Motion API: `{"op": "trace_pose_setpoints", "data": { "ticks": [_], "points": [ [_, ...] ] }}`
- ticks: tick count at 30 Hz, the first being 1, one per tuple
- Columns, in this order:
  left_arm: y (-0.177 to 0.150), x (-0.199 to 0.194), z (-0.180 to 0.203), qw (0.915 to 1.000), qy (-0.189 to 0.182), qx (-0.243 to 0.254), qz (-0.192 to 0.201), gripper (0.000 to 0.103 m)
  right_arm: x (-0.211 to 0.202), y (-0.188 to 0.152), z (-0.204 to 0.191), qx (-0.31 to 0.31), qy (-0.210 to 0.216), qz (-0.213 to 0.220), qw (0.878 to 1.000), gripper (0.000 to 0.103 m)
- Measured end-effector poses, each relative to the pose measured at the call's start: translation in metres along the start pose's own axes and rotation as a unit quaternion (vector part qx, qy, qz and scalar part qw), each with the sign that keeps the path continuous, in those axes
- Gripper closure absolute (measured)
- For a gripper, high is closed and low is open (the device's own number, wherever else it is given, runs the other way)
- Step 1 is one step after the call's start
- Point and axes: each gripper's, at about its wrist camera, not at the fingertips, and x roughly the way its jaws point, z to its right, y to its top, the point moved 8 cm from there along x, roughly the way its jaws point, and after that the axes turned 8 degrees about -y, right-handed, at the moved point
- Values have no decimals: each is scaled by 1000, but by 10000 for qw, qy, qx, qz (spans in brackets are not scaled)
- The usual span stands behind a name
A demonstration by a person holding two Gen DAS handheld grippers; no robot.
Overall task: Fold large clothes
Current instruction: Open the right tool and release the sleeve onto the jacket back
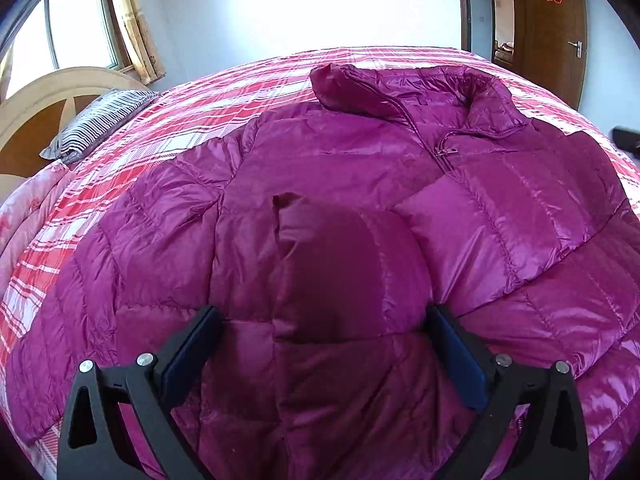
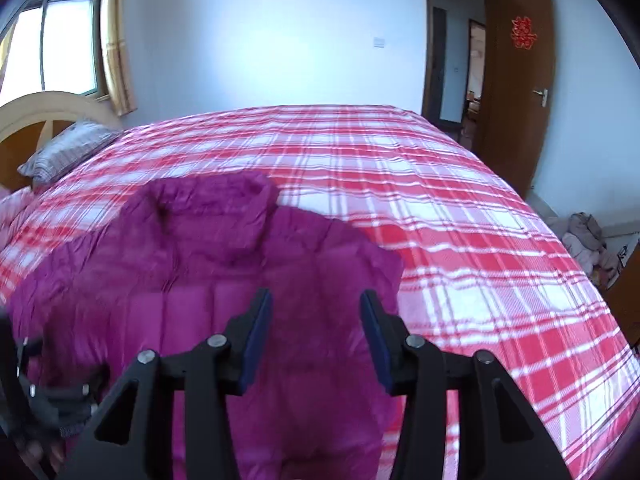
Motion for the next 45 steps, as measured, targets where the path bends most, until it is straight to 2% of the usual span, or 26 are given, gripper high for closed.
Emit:
{"op": "trace_pose_setpoints", "data": {
  "ticks": [4, 6, 8, 13, 17, 20, 24, 27, 30, 31, 34, 38, 40, 42, 45],
  "points": [
    [0, 0, -1, 10000, -22, -68, 12, 1, 47, -8, -1, 21, 61, -464, 9989, 54],
    [0, 0, -1, 10000, -17, -62, 19, 1, 72, -23, -3, -104, -57, -688, 9976, 55],
    [0, 0, -1, 10000, -12, -57, 22, 1, 86, -36, -4, -78, 44, -821, 9966, 55],
    [-1, 0, -1, 10000, 41, -18, 39, 1, 85, -38, -4, -145, 21, -841, 9963, 55],
    [-1, 0, -1, 10000, 13, -42, 32, 1, 68, -31, -13, -449, -342, -886, 9945, 53],
    [-1, 0, -1, 10000, -3, -53, 29, 1, 25, -20, -28, -249, -51, -528, 9983, 45],
    [-1, 1, -2, 9999, -46, -87, 21, 1, -13, -24, -72, -553, 354, -341, 9973, 44],
    [-2, 1, -3, 9998, -113, -143, 14, 1, -7, -42, -96, -784, 334, -357, 9957, 44],
    [-2, 4, -4, 9996, -209, -198, -56, 1, 20, -73, -108, -773, 405, -757, 9933, 44],
    [-2, 5, -4, 9993, -263, -237, -79, 1, 25, -81, -109, -818, 348, -773, 9930, 43],
    [-3, 7, -7, 9977, -521, -404, -156, 1, 28, -83, -111, -847, 262, -714, 9935, 43],
    [-11, -22, -14, 9961, -823, -308, -119, 1, 30, -85, -113, -863, 241, -696, 9935, 42],
    [-16, -53, -31, 9962, -819, -276, 115, 1, 32, -84, -112, -864, 239, -677, 9937, 42],
    [-21, -85, -56, 9969, -634, -205, 408, 1, 28, -85, -111, -894, 207, -661, 9936, 42],
    [-36, -126, -125, 9978, 74, -141, 648, 1, 26, -85, -113, -924, 173, -652, 9934, 42]
  ]
}}
